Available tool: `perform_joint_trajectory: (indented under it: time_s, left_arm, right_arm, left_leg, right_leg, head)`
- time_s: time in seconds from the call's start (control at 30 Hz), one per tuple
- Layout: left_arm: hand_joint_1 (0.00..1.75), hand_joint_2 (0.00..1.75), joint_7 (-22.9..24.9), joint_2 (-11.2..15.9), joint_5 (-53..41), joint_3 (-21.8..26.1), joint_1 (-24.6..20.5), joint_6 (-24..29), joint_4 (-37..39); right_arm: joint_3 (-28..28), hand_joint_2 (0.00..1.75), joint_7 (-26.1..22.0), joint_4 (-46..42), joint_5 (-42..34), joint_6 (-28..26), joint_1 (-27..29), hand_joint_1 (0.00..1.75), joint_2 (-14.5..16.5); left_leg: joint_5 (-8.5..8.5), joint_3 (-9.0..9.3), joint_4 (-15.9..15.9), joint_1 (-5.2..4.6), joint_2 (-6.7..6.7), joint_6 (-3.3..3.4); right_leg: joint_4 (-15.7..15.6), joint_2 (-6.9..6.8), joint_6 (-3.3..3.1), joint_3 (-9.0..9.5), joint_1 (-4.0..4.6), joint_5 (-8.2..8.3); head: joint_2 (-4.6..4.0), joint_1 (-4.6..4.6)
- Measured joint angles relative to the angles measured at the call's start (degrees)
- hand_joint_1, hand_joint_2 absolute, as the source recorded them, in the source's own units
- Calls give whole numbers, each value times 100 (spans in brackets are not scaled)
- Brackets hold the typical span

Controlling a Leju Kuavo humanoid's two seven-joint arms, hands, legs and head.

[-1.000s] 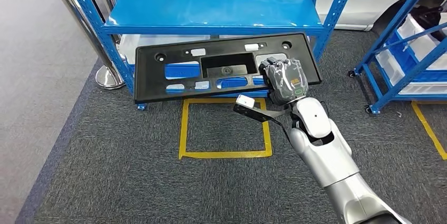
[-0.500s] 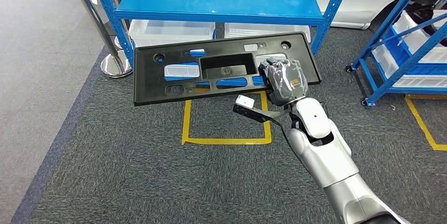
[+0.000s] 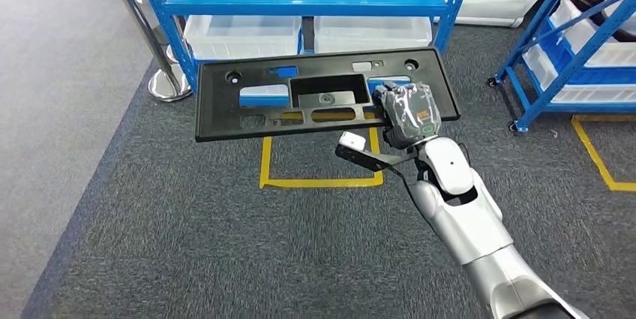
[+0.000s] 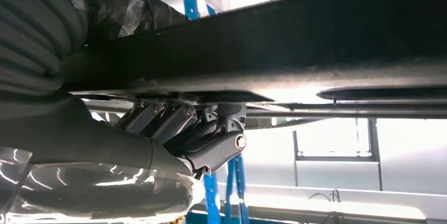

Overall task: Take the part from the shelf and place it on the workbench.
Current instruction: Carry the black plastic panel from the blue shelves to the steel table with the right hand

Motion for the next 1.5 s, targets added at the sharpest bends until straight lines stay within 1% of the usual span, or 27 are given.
perform_joint_trajectory:
  time_s: [0.07, 0.1, 0.13, 0.17, 0.23, 0.3, 0.33, 0.37, 0.43, 0.47, 0.53, 0.6, 0.63, 0.67, 0.7, 0.8, 0.87, 0.97, 1.03, 1.1, 1.13, 1.17, 1.2, 1.3, 1.33, 1.43, 1.5]
  left_arm:
    - [0, 175, 1, 4, 5, 1, 0, 0, 0]
    - [0, 175, 1, 5, 8, 2, 0, 0, 0]
    - [0, 175, 1, 7, 11, 4, 0, 0, 0]
    - [0, 175, 1, 7, 15, 8, 1, 0, 0]
    - [0, 175, -8, 7, 29, 20, 3, -2, 0]
    - [0, 175, -69, 7, 81, 39, -7, -15, 0]
    - [0, 175, -112, 3, 110, 52, -15, -25, 0]
    - [0, 175, -151, -1, 128, 67, -20, -35, 0]
    - [0, 175, -185, -17, 134, 90, -27, -48, 2]
    - [0, 175, -189, -21, 132, 97, -30, -50, 2]
    - [0, 175, -197, -22, 131, 112, -40, -49, 2]
    - [0, 175, -205, -21, 132, 128, -43, -48, 2]
    - [0, 175, -207, -21, 132, 133, -43, -48, 2]
    - [0, 175, -207, -20, 133, 136, -43, -48, 2]
    - [0, 175, -208, -20, 133, 137, -44, -48, 2]
    - [0, 175, -208, -16, 133, 139, -53, -48, 2]
    - [0, 175, -207, -10, 133, 140, -57, -48, 2]
    - [0, 175, -207, -4, 132, 140, -59, -46, 1]
    - [0, 175, -207, 1, 132, 140, -63, -46, 0]
    - [0, 175, -205, 7, 132, 140, -58, -46, 0]
    - [0, 175, -204, 10, 131, 141, -50, -46, 0]
    - [0, 175, -202, 12, 131, 141, -39, -46, 0]
    - [0, 175, -200, 13, 130, 142, -28, -46, 0]
    - [0, 175, -197, 12, 128, 143, -12, -46, 0]
    - [0, 175, -197, 12, 129, 143, -11, -46, 0]
    - [0, 175, -199, 6, 130, 143, -9, -46, 0]
    - [0, 175, -198, -2, 129, 143, -8, -46, 0]
  right_arm:
    - [0, 175, -4, 19, -8, 3, 0, 175, 0]
    - [0, 175, -8, 30, -11, 5, 2, 175, -1]
    - [0, 175, -11, 42, -12, 9, 2, 175, -1]
    - [0, 175, -15, 51, -13, 15, 3, 175, -1]
    - [0, 175, -20, 64, -16, 26, 3, 175, -2]
    - [-2, 175, -24, 68, -30, 31, 1, 175, -8]
    - [-2, 175, -27, 72, -38, 33, -1, 175, -12]
    - [-3, 175, -31, 75, -49, 36, -3, 175, -16]
    - [-3, 175, -43, 85, -76, 50, -6, 175, -24]
    - [-4, 175, -47, 87, -90, 58, -8, 175, -31]
    - [-5, 175, -50, 93, -107, 71, -8, 175, -48]
    - [-5, 175, -50, 108, -111, 75, 2, 175, -55]
    - [-4, 175, -50, 117, -112, 76, 9, 175, -56]
    - [-4, 175, -50, 125, -112, 76, 14, 175, -57]
    - [-4, 175, -50, 130, -112, 77, 15, 175, -57]
    - [-5, 175, -50, 133, -112, 77, 2, 175, -57]
    - [-4, 175, -50, 133, -112, 77, 5, 175, -57]
    - [-4, 175, -50, 134, -112, 78, 12, 175, -65]
    - [-4, 175, -50, 133, -112, 79, 3, 175, -65]
    - [-4, 175, -51, 134, -112, 80, 5, 175, -64]
    - [-4, 175, -52, 136, -112, 81, 11, 175, -64]
    - [-4, 175, -52, 136, -112, 82, 16, 175, -64]
    - [-4, 175, -52, 136, -112, 83, 18, 175, -63]
    - [-4, 175, -52, 133, -112, 83, 2, 175, -60]
    - [-4, 175, -52, 133, -112, 83, -2, 175, -60]
    - [-4, 175, -52, 134, -112, 83, 1, 175, -62]
    - [-5, 175, -55, 133, -112, 82, -3, 175, -63]
  left_leg:
    - [-590, -155, 708, 8, 1, -42]
    - [-729, -195, 1059, 9, 1, -57]
    - [-720, -178, 1300, 9, 1, -63]
    - [-587, -76, 1356, 8, 1, -59]
    - [-323, 420, 878, 4, 0, -18]
    - [-440, 1050, 13, -18, -1, 53]
    - [-543, 1230, -290, -29, -1, 91]
    - [-597, 1308, -463, -44, -1, 128]
    - [-506, 1272, -545, -30, 12, 208]
    - [-444, 1248, -564, -17, 21, 255]
    - [-332, 1171, -582, 7, 38, 313]
    - [-262, 1059, -557, 9, 40, 323]
    - [-239, 1008, -536, 11, 38, 317]
    - [-226, 966, -510, 15, 35, 311]
    - [-222, 936, -480, 21, 32, 302]
    - [-241, 860, -379, 9, 24, 236]
    - [-234, 809, -342, -9, 22, 181]
    - [-322, 752, -248, -7, 17, 97]
    - [-637, 545, 243, -1, 15, 42]
    - [-982, 200, 1037, -1, 15, 16]
    - [-1040, 84, 1297, -1, 14, 14]
    - [-984, 61, 1344, -1, 14, 19]
    - [-814, 154, 1139, -2, 14, 33]
    - [-276, 665, 26, -12, 9, 92]
    - [-233, 745, -171, -17, 6, 109]
    - [-216, 753, -308, -13, 3, 182]
    - [-156, 752, -365, 15, 11, 257]
  right_leg:
    - [15, -9, -35, -193, 19, 148]
    - [29, -10, -36, -293, 29, 218]
    - [51, -12, -36, -399, 39, 286]
    - [79, -12, -32, -507, 46, 347]
    - [143, -8, -12, -705, 59, 455]
    - [185, -2, 30, -825, 78, 545]
    - [185, -3, 56, -846, 80, 588]
    - [172, -6, 87, -855, 77, 638]
    - [160, 4, 150, -878, 71, 683]
    - [248, 17, 182, -927, 65, 596]
    - [783, 40, 237, -1137, 35, 193]
    - [1529, 42, 282, -1379, 0, -208]
    - [1727, 41, 300, -1407, -15, -281]
    - [1700, 40, 311, -1320, -28, -246]
    - [1435, 39, 317, -1112, -41, -118]
    - [385, 43, 292, -463, -37, 165]
    - [239, 50, 248, -402, -5, 141]
    - [197, 38, 149, -419, -40, 175]
    - [170, 27, 82, -426, -47, 204]
    - [172, 28, 55, -446, -25, 215]
    - [176, 28, 52, -450, -14, 217]
    - [184, 30, 51, -453, -5, 218]
    - [193, 34, 51, -451, 1, 217]
    - [223, 50, 76, -461, 24, 217]
    - [231, 53, 97, -482, 32, 227]
    - [236, 57, 190, -537, 34, 261]
    - [419, 59, 245, -615, 31, 101]
  head:
    - [-1, -3]
    - [-1, -3]
    - [-1, -2]
    - [0, -3]
    - [1, -4]
    - [1, -4]
    - [1, -3]
    - [0, -3]
    - [-1, -2]
    - [-1, 0]
    - [-1, 1]
    - [-1, 0]
    - [-1, 0]
    - [0, 0]
    - [0, 0]
    - [0, 0]
    - [0, -2]
    - [-1, -3]
    - [0, -3]
    - [0, -3]
    - [0, -3]
    - [0, -3]
    - [0, -4]
    - [0, -4]
    - [0, -3]
    - [-1, -3]
    - [-1, 0]
